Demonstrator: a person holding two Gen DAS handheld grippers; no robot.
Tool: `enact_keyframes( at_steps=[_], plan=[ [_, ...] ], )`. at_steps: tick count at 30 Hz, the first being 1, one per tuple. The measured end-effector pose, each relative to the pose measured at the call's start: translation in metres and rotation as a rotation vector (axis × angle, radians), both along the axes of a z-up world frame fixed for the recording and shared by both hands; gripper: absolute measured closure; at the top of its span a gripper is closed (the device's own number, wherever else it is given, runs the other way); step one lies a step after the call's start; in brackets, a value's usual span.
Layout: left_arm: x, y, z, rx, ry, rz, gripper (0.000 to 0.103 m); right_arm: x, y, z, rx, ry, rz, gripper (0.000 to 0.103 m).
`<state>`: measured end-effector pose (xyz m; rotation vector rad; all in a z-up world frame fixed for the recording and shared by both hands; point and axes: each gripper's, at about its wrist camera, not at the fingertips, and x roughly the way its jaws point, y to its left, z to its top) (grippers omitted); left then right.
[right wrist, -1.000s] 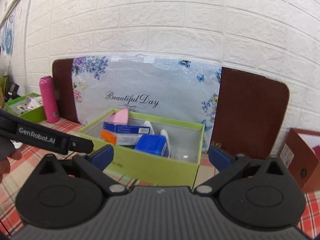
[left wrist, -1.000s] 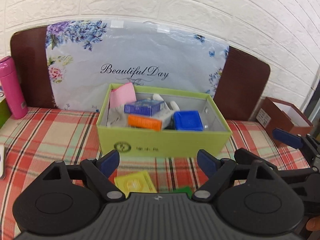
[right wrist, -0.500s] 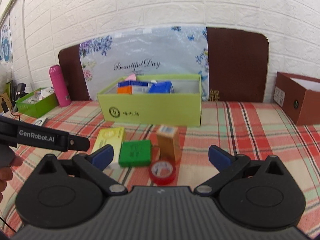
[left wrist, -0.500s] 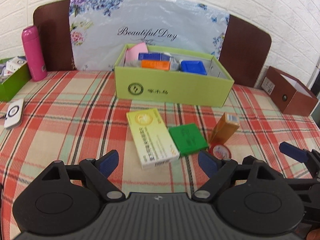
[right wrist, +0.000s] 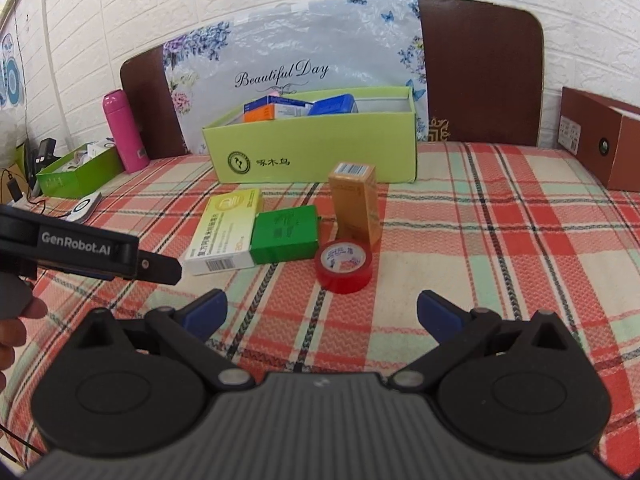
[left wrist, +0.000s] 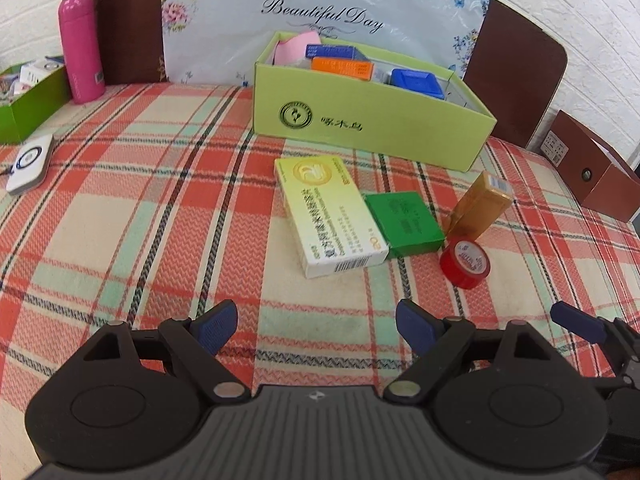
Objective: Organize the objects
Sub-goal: 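Grasp the red tape roll with the right gripper while the left gripper grasps the yellow-white medicine box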
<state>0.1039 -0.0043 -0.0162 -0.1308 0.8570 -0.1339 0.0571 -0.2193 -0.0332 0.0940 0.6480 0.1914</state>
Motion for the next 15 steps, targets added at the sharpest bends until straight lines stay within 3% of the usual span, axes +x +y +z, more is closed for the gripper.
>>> enact_keyframes(
  at_steps=[5, 7, 11, 14, 15],
  plan=[
    [0.000, 0.007, -0.010, 0.001, 0.023, 0.014, 0.014, 0.021, 0.002, -0.011, -0.034, 0.008, 0.023, 0.001],
    [0.001, 0.010, -0.011, -0.005, 0.026, 0.019, 0.014, 0.034, 0.004, -0.016, -0.060, 0.015, 0.026, 0.010],
    [0.004, 0.012, -0.014, -0.011, 0.024, 0.032, 0.014, 0.058, 0.006, -0.025, -0.070, 0.028, 0.028, 0.014],
    [0.009, 0.011, -0.017, -0.014, 0.019, 0.045, 0.014, 0.068, 0.008, -0.031, -0.075, 0.037, 0.028, 0.034],
    [0.012, 0.011, -0.018, -0.015, 0.017, 0.049, 0.014, 0.069, 0.008, -0.032, -0.079, 0.042, 0.022, 0.046]
  ],
)
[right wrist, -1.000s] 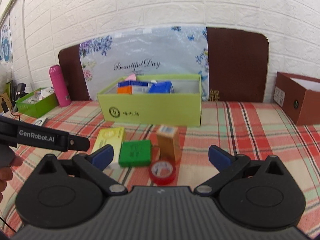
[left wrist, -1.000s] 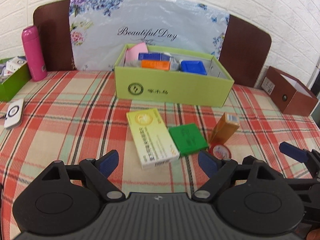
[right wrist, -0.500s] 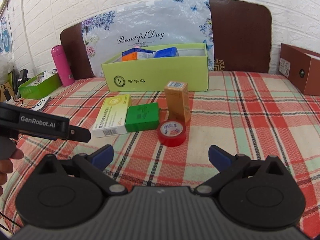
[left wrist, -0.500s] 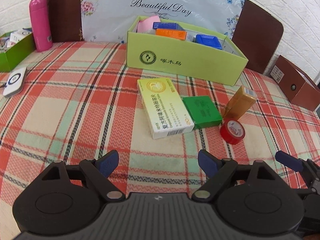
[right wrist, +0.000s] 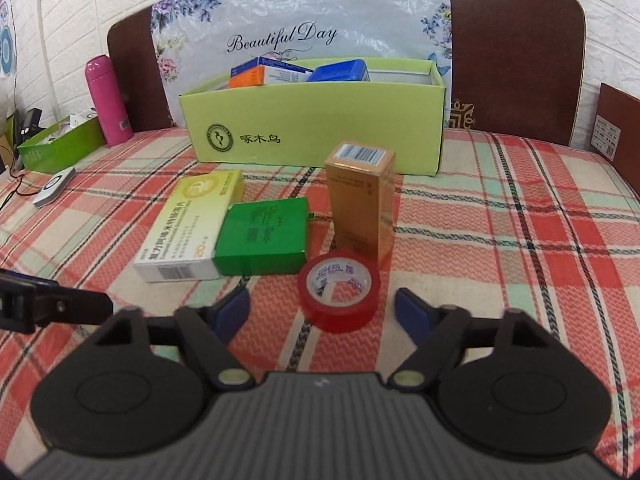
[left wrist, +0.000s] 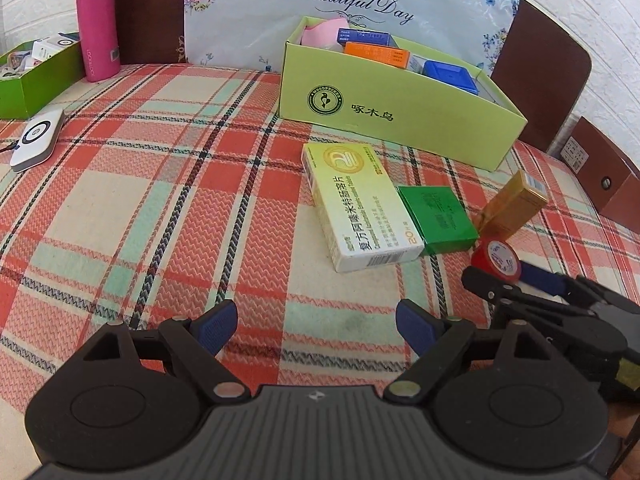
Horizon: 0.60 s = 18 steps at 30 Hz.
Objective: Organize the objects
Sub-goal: 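Grasp the red tape roll with the right gripper while the left gripper grasps the yellow-white medicine box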
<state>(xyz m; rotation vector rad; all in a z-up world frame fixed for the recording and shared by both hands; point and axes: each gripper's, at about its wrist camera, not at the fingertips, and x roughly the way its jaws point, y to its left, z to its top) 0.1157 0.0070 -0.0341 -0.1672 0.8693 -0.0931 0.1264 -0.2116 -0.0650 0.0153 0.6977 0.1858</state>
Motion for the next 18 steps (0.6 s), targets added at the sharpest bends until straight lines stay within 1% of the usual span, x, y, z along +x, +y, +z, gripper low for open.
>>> enact_keyframes(
  at_steps=[1, 2, 4, 7, 10, 12, 14, 16, 17, 18],
  plan=[
    [0.004, 0.000, 0.000, -0.004, -0.002, 0.007, 0.014, -0.001, 0.000, 0.000, -0.013, -0.006, -0.014, 0.058],
    [0.010, 0.000, 0.000, -0.012, -0.005, 0.015, 0.014, -0.004, -0.001, 0.000, -0.021, -0.011, -0.016, 0.058],
    [0.023, 0.000, 0.001, -0.031, -0.017, 0.043, 0.014, -0.010, -0.005, 0.002, 0.011, 0.004, 0.004, 0.058],
    [0.049, -0.003, 0.002, -0.044, -0.027, 0.116, 0.014, -0.025, -0.005, 0.004, 0.021, 0.013, 0.029, 0.058],
    [0.079, -0.010, 0.000, -0.031, -0.006, 0.149, 0.014, -0.040, -0.003, 0.005, 0.015, 0.016, 0.039, 0.058],
    [0.096, -0.013, -0.002, -0.022, 0.007, 0.195, 0.014, -0.047, -0.003, 0.005, 0.028, 0.019, 0.044, 0.058],
    [0.110, -0.015, -0.004, -0.032, 0.029, 0.227, 0.014, -0.052, -0.003, 0.005, 0.034, 0.022, 0.043, 0.058],
    [0.118, -0.016, -0.006, -0.074, 0.034, 0.217, 0.013, -0.054, -0.002, 0.005, 0.030, 0.024, 0.045, 0.058],
    [0.122, -0.019, -0.007, -0.070, 0.036, 0.211, 0.010, -0.054, -0.002, 0.006, 0.029, 0.025, 0.045, 0.058],
    [0.124, -0.021, -0.008, -0.051, 0.029, 0.201, 0.008, -0.054, -0.001, 0.006, 0.029, 0.027, 0.043, 0.058]
  ],
)
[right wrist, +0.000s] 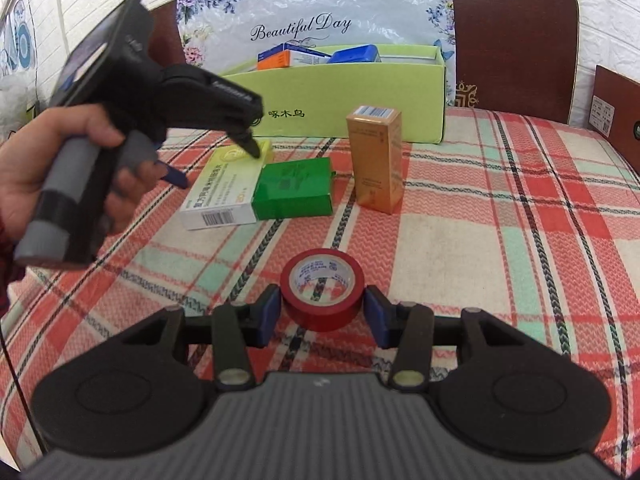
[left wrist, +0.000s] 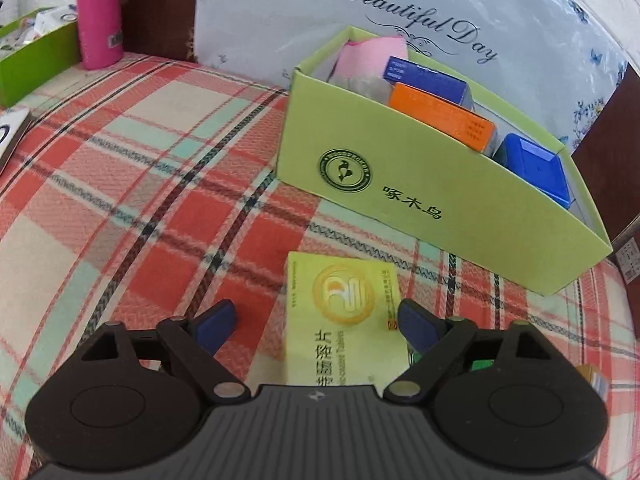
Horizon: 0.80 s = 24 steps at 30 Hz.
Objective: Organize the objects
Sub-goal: 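Grasp the red tape roll with the right gripper while the left gripper grasps the yellow-white medicine box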
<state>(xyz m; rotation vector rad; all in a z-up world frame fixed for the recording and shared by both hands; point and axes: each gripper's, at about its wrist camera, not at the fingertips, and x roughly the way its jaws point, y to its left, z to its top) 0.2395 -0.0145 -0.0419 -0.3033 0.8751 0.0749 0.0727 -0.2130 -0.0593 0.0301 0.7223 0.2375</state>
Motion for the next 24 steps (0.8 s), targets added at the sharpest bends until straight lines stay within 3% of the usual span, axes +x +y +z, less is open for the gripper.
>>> enact_keyframes(
  at_steps=[3, 6, 9, 11, 16, 19, 24],
  plan=[
    [-0.002, -0.003, -0.003, 0.048, -0.030, -0.047, 0.004, 0.001, 0.001, 0.000, -0.001, 0.002, -0.005, 0.058],
    [-0.014, 0.006, -0.007, 0.020, -0.057, -0.097, 0.005, 0.001, 0.000, -0.002, 0.001, 0.001, -0.006, 0.058],
    [-0.031, 0.012, -0.005, 0.018, -0.071, -0.171, 0.017, -0.001, 0.001, -0.001, 0.002, 0.004, 0.001, 0.058],
    [-0.046, 0.019, -0.003, -0.004, -0.072, -0.208, 0.032, -0.004, 0.002, -0.001, 0.004, 0.007, 0.009, 0.058],
    [-0.088, 0.031, 0.002, -0.018, -0.025, -0.253, 0.032, -0.014, 0.008, 0.000, -0.012, 0.007, 0.036, 0.058],
    [-0.112, 0.034, 0.006, 0.011, -0.019, -0.243, 0.016, -0.013, 0.011, 0.001, -0.017, 0.001, 0.034, 0.056],
    [-0.133, 0.030, 0.001, 0.069, 0.005, -0.222, 0.014, -0.012, 0.017, 0.000, -0.033, -0.003, 0.041, 0.047]
  ],
)
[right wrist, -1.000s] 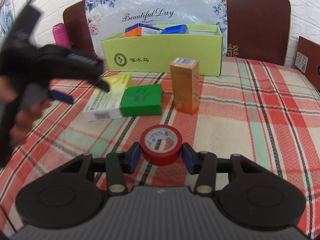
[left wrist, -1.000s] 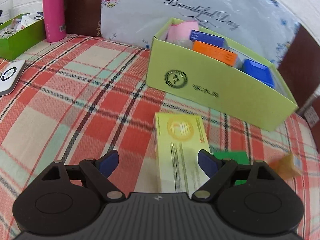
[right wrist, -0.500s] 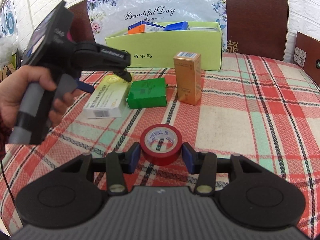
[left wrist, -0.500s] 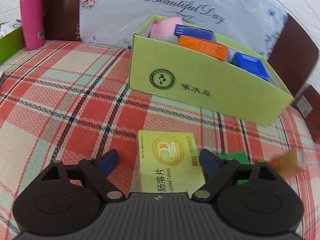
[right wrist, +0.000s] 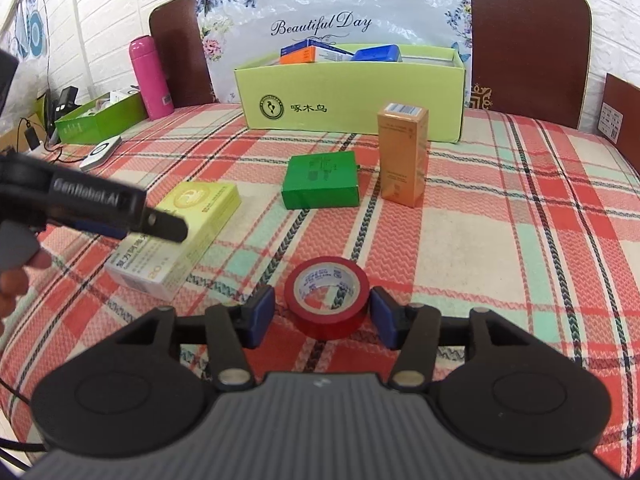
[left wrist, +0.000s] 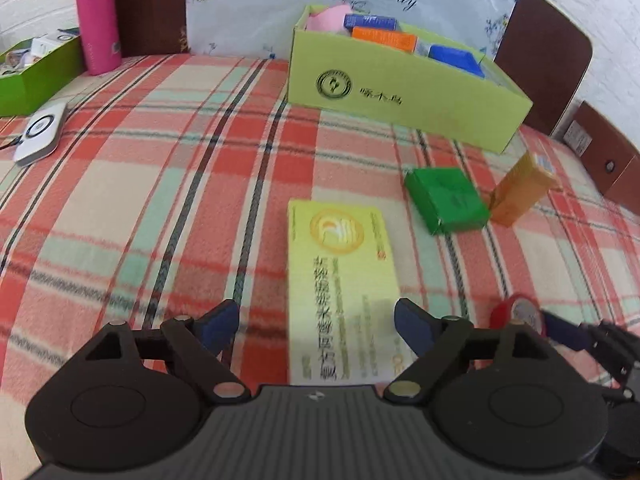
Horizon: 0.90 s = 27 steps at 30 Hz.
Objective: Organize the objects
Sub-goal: 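Grasp the red tape roll with the right gripper while the left gripper grasps the yellow-white medicine box, then carry the tape roll and yellow-white box into the lime-green box and release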
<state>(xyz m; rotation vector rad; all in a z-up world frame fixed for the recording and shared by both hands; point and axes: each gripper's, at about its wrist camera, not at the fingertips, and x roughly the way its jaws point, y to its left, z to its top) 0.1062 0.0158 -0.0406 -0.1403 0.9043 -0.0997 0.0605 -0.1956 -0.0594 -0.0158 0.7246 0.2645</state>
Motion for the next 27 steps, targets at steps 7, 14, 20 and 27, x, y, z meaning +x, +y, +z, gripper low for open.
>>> enact_keyframes(
  at_steps=[7, 14, 20, 27],
  plan=[
    [0.000, -0.012, -0.005, 0.012, 0.009, -0.013, 0.010, -0.005, 0.001, 0.000, -0.003, 0.003, 0.016, 0.046],
    [0.002, -0.028, -0.013, 0.100, -0.002, -0.062, 0.010, -0.005, 0.002, -0.001, -0.006, 0.007, 0.013, 0.046],
    [0.004, -0.027, -0.013, 0.096, -0.009, -0.062, 0.010, -0.001, 0.004, -0.003, -0.006, 0.002, 0.005, 0.039],
    [0.002, -0.029, -0.016, 0.121, -0.033, -0.081, 0.010, -0.002, 0.009, -0.006, -0.021, -0.009, -0.001, 0.040]
  ],
)
